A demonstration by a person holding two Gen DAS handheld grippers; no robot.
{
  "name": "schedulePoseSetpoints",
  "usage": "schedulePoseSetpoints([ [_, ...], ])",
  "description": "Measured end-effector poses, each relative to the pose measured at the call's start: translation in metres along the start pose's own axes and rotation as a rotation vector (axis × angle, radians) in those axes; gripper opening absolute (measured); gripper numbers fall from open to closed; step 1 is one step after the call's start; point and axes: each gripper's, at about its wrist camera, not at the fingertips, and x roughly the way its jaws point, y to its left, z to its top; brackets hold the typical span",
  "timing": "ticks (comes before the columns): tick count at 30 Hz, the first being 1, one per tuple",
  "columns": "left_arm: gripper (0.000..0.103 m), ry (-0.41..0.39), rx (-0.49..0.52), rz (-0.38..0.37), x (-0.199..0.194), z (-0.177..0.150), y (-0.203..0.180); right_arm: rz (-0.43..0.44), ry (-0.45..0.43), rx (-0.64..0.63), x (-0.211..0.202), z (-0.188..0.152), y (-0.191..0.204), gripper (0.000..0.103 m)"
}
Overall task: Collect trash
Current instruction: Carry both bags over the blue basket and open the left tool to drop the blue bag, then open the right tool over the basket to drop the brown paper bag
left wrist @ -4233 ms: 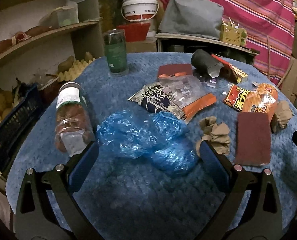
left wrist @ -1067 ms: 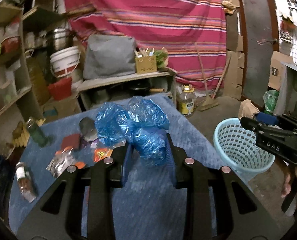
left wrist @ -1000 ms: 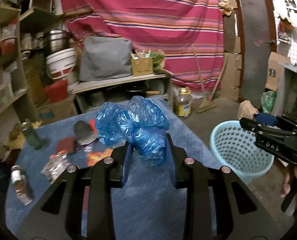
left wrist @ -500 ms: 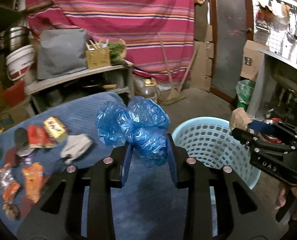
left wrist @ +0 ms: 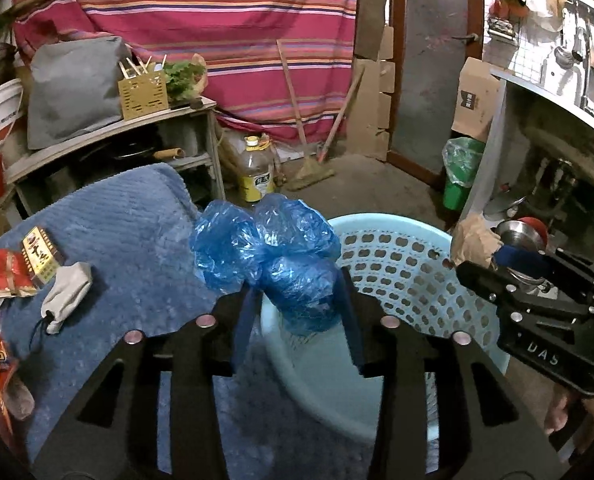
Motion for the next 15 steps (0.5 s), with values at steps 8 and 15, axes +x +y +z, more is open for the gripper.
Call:
schedulePoseSetpoints([
  [8, 0.071, -0.039, 0.000, 0.021, -0.016, 0.005, 0.000, 0.002, -0.007, 0.009, -0.002, 0.002, -0.001, 0.048],
  [15, 0.090, -0.071, -0.053, 0.088, -0.033, 0.005, 0.025, 0.003, 0.008, 0.001, 0.005, -0.003, 0.002, 0.048],
])
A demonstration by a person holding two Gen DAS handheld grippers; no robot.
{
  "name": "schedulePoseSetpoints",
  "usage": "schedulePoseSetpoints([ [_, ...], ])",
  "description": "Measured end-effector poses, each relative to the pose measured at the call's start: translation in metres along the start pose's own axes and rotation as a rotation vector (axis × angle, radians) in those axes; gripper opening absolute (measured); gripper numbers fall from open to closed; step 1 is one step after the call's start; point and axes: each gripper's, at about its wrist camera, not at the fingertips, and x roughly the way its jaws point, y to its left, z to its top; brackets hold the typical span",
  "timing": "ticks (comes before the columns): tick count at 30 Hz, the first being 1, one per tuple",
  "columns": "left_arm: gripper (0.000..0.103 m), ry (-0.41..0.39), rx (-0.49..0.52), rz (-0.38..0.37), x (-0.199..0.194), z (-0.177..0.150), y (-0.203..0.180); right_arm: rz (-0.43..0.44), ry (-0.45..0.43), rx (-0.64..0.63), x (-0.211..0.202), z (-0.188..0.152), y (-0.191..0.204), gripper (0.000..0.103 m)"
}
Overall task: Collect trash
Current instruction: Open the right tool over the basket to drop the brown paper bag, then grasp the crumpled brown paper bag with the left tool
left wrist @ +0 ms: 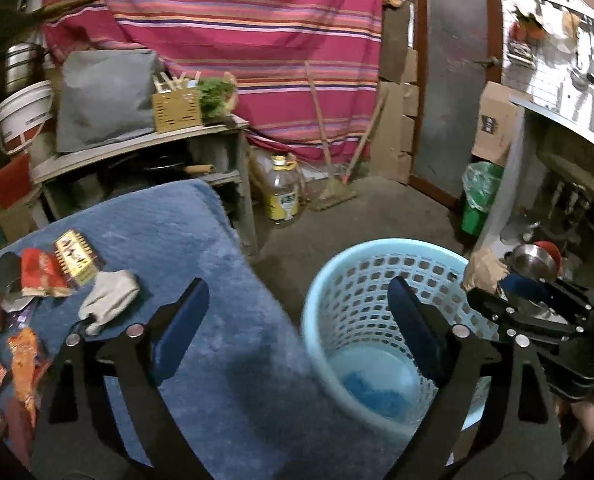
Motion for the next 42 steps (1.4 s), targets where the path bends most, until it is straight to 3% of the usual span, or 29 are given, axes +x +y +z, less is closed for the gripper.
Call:
schedulePoseSetpoints([
  [11, 0.097, -0.008, -0.050, 0.129, -0.033, -0.007, 0.064, -0.006, 0.007, -0.009, 0.015, -0.004, 0.020, 0.056],
  [13, 0.097, -0.011, -0.042, 0.162, -0.040, -0.010, 0.073, -0.016, 0.006, -0.008, 0.017, -0.002, 0.022, 0.070],
  [18, 0.097, -0.036, -0.063, 0.201, -0.063, -0.017, 0.099, -0.043, -0.013, -0.004, 0.008, 0.004, 0.030, 0.078],
  [21, 0.097, -0.067, -0.084, 0.207, -0.082, -0.027, 0.116, -0.047, -0.039, -0.013, -0.004, 0.003, 0.042, 0.089],
  [23, 0.097, -0.070, -0.082, 0.230, -0.095, -0.035, 0.128, -0.053, -0.052, -0.027, -0.011, 0.002, 0.051, 0.089],
  [27, 0.097, -0.054, -0.074, 0.282, -0.114, -0.050, 0.149, -0.032, -0.063, -0.038, -0.025, -0.001, 0.084, 0.089],
  [34, 0.098, -0.056, -0.161, 0.437, -0.150, -0.083, 0.212, 0.077, -0.106, -0.103, -0.050, -0.010, 0.167, 0.094],
  [38, 0.098, -0.016, -0.178, 0.527, -0.156, -0.099, 0.244, 0.123, -0.107, -0.124, -0.057, -0.014, 0.213, 0.095],
  [42, 0.098, 0.001, -0.191, 0.565, -0.160, -0.117, 0.260, 0.167, -0.101, -0.113, -0.060, -0.023, 0.260, 0.095],
])
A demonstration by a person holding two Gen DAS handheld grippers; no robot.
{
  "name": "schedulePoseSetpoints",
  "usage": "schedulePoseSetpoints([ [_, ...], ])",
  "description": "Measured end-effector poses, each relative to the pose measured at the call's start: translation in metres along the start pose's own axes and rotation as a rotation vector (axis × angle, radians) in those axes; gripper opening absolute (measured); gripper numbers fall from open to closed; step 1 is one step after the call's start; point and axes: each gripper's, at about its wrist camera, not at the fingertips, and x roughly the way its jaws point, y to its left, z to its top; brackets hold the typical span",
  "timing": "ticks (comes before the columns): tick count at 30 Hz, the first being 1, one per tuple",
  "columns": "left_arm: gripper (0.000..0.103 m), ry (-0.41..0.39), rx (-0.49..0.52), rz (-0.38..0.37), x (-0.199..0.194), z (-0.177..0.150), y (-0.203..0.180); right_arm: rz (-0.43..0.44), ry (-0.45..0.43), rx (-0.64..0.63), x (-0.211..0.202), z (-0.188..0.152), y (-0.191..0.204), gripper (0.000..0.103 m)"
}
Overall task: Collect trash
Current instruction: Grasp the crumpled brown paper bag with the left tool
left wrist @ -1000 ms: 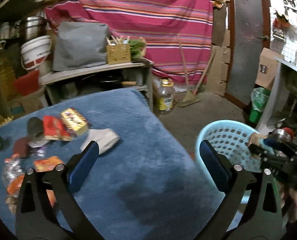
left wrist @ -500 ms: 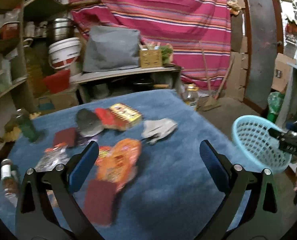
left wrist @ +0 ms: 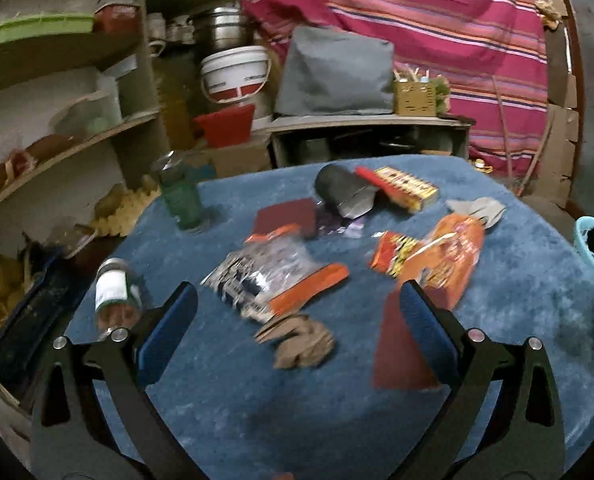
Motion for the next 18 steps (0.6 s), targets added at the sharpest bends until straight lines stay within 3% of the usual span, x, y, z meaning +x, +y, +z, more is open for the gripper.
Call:
schedulePoseSetpoints([
  [9, 0.098, 0.110, -0.050, -0.023, 0.036, -0.024, 0.024, 0.010, -0.003, -0.044, 0.012, -0.033, 0.062, 0.095],
  [18, 0.097, 0.198, -0.077, -0.059, 0.058, -0.029, 0.026, -0.036, 0.036, -0.027, 0.026, -0.041, 0.048, 0.095],
])
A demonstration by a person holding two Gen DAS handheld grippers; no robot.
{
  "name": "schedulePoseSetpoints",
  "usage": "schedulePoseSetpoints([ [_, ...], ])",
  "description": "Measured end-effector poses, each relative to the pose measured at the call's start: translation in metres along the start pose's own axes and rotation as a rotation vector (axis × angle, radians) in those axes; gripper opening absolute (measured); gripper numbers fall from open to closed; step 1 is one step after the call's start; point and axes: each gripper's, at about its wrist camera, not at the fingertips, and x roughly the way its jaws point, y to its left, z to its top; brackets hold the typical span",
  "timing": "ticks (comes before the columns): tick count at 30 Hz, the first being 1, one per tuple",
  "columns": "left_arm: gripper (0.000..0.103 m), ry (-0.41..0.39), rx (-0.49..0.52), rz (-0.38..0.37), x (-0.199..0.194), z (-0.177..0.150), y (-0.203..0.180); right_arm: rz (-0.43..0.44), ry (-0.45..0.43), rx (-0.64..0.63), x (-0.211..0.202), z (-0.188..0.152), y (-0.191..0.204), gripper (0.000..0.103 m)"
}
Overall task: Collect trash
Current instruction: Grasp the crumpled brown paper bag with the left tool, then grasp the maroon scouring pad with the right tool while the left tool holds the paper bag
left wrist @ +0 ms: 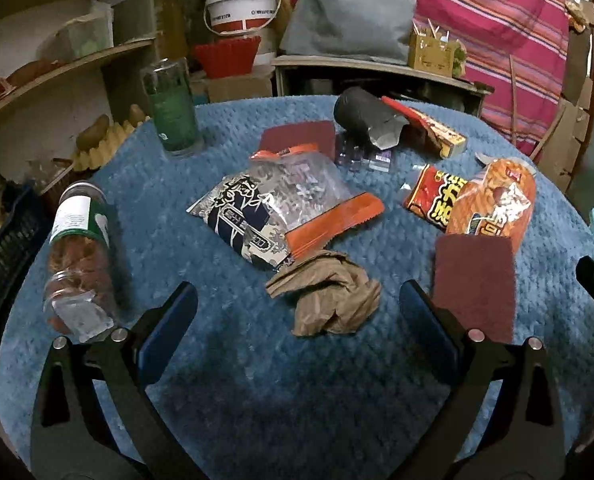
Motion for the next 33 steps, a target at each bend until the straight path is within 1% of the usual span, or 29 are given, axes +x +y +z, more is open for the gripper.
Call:
schedulePoseSetpoints([
  [1, 0.097, 0.004, 0.002, 0.000, 0.002, 0.001, -0.001, 0.006, 0.006, 0.007, 0.001, 0.000, -0.001, 0.095],
  [3, 0.088, 0.010, 0.004, -0.011, 0.004, 0.002, -0.001, 0.008, 0.011, 0.005, 0.004, 0.000, 0.000, 0.095],
  [4, 0.079, 0.019, 0.004, -0.021, 0.006, 0.002, -0.001, 0.010, 0.012, -0.001, 0.004, -0.001, 0.002, 0.095],
  [5, 0.074, 0.033, 0.004, -0.033, 0.008, 0.003, -0.002, 0.011, 0.013, -0.005, 0.005, -0.001, 0.002, 0.095],
  [6, 0.063, 0.047, 0.002, -0.046, 0.011, 0.003, -0.001, 0.014, 0.015, -0.010, 0.006, -0.002, 0.004, 0.095],
  [7, 0.056, 0.059, -0.001, -0.060, 0.013, 0.003, -0.001, 0.014, 0.017, -0.015, 0.006, -0.002, 0.005, 0.095],
  [10, 0.054, 0.044, -0.016, -0.073, 0.010, 0.002, 0.002, 0.015, 0.016, -0.025, 0.006, -0.003, 0.008, 0.095],
  [12, 0.052, 0.028, -0.019, -0.058, 0.006, 0.001, 0.003, 0.017, 0.014, -0.035, 0.004, -0.004, 0.010, 0.095],
  [15, 0.052, -0.021, -0.009, 0.008, -0.011, -0.003, 0.010, 0.025, 0.007, -0.059, 0.000, -0.003, 0.016, 0.095],
  [18, 0.052, -0.044, -0.015, 0.031, -0.023, -0.004, 0.022, 0.057, 0.014, -0.060, -0.005, -0.003, 0.024, 0.095],
  [20, 0.052, -0.047, -0.030, 0.046, -0.028, -0.007, 0.032, 0.083, 0.023, -0.073, -0.005, -0.002, 0.036, 0.095],
  [24, 0.052, -0.042, -0.097, 0.066, -0.039, -0.019, 0.056, 0.119, 0.031, -0.101, -0.006, -0.002, 0.059, 0.095],
  [28, 0.052, -0.081, -0.128, 0.105, -0.052, -0.023, 0.075, 0.151, 0.051, -0.113, -0.001, -0.005, 0.083, 0.095],
  [33, 0.052, -0.078, -0.155, 0.101, -0.051, -0.025, 0.086, 0.153, 0.073, -0.141, 0.005, -0.009, 0.107, 0.095],
])
